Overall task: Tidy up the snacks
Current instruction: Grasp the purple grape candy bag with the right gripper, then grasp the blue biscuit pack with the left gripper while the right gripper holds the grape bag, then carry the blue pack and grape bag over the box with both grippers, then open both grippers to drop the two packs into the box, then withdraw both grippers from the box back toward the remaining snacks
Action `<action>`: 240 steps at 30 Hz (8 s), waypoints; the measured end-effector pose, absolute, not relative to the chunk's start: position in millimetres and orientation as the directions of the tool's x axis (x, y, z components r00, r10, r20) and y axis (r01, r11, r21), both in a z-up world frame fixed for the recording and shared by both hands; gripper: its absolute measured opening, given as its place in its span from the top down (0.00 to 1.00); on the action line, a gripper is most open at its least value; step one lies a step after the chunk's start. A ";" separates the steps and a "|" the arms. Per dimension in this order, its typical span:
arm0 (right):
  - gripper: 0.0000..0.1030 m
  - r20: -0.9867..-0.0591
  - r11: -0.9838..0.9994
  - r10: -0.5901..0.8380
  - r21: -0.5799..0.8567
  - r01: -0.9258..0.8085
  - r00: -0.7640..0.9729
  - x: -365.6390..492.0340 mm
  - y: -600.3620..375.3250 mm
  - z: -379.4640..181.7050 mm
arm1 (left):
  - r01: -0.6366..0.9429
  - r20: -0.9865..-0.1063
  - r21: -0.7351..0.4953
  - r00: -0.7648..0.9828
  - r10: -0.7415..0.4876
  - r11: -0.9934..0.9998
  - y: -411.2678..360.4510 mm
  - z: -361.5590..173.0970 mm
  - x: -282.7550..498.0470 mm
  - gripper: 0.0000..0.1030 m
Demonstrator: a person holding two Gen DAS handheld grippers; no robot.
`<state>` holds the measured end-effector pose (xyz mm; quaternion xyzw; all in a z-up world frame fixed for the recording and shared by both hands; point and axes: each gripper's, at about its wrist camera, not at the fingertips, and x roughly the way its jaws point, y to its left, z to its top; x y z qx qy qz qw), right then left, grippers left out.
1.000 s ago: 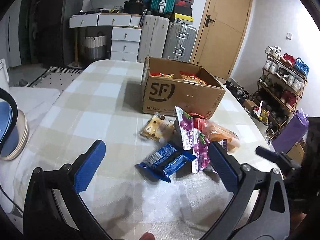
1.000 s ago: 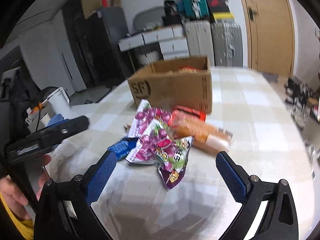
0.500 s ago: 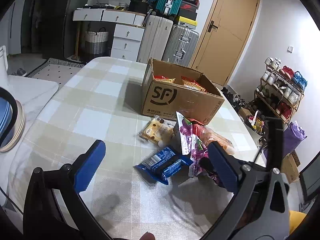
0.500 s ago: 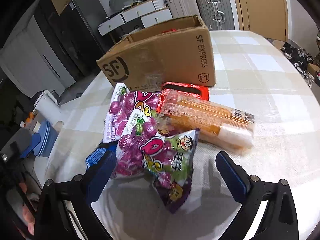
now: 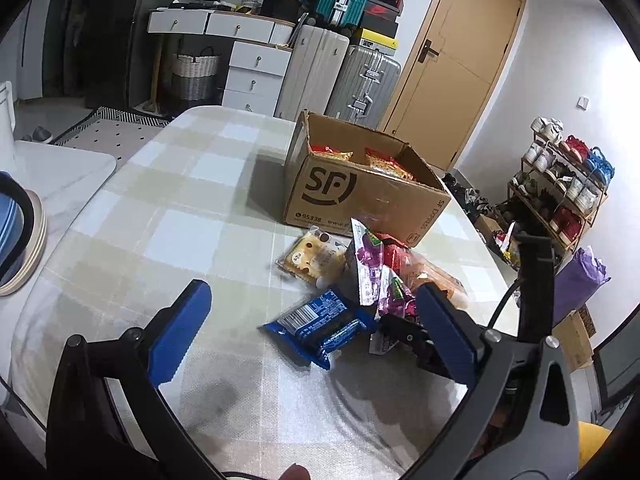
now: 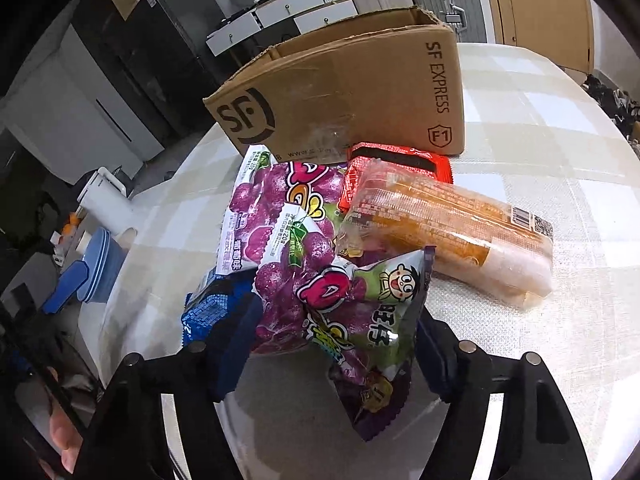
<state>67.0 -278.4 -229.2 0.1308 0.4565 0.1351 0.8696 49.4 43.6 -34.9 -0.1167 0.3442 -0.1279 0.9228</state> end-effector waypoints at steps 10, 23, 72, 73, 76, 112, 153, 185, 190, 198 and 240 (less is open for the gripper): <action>0.54 -0.720 0.906 0.402 0.402 -0.131 0.566 52.9 -292.2 -223.0 | 0.114 -0.621 -0.295 0.732 -0.281 0.949 54.2 -42.2 52.2 0.01; 0.64 -0.672 0.879 0.442 0.457 -0.137 0.595 23.3 -323.1 -202.7 | 0.078 -0.666 -0.270 0.705 -0.244 0.960 54.3 -60.4 57.8 0.01; 0.87 -0.653 0.834 0.509 0.537 -0.132 0.561 10.8 -343.7 -199.4 | 0.500 -0.824 -0.091 0.447 -0.347 0.861 -17.8 -111.8 107.2 0.62; 0.87 -0.654 0.835 0.507 0.535 -0.130 0.561 10.7 -343.6 -199.7 | 0.508 -0.825 -0.101 0.438 -0.357 0.856 -18.7 -112.0 105.1 0.62; 0.87 -0.658 0.837 0.504 0.532 -0.127 0.560 10.8 -343.8 -201.2 | 0.521 -0.823 -0.086 0.443 -0.355 0.849 -21.3 -109.8 98.4 0.62; 0.87 -0.496 0.831 0.495 0.509 -0.223 0.713 -33.9 -336.3 -155.5 | 0.340 -0.641 -0.203 0.663 -0.387 0.918 46.6 -30.4 -3.0 0.62; 0.87 -0.421 0.894 0.357 0.412 -0.175 0.834 133.9 -346.0 -34.5 | 0.351 -0.673 -0.273 0.596 -0.439 0.896 -6.8 91.3 218.9 0.61; 0.87 -0.592 0.929 0.340 0.334 -0.161 0.731 246.6 -331.8 -118.5 | 0.432 -0.807 -0.104 0.490 -0.330 0.896 -72.9 -29.4 318.6 0.63; 0.87 -0.618 0.930 0.336 0.338 -0.146 0.710 249.4 -334.0 -126.9 | 0.459 -0.811 -0.050 0.500 -0.305 0.887 -78.8 -35.4 314.2 0.63; 0.87 -0.671 0.927 0.349 0.349 -0.136 0.654 255.7 -335.7 -135.9 | 0.490 -0.846 -0.065 0.435 -0.308 0.869 -90.1 -40.5 318.2 0.63; 0.10 -0.409 0.978 0.204 0.126 -0.166 0.890 87.3 -326.3 -12.1 | 0.270 -0.531 -0.066 0.805 -0.262 0.961 -6.7 107.2 145.8 0.01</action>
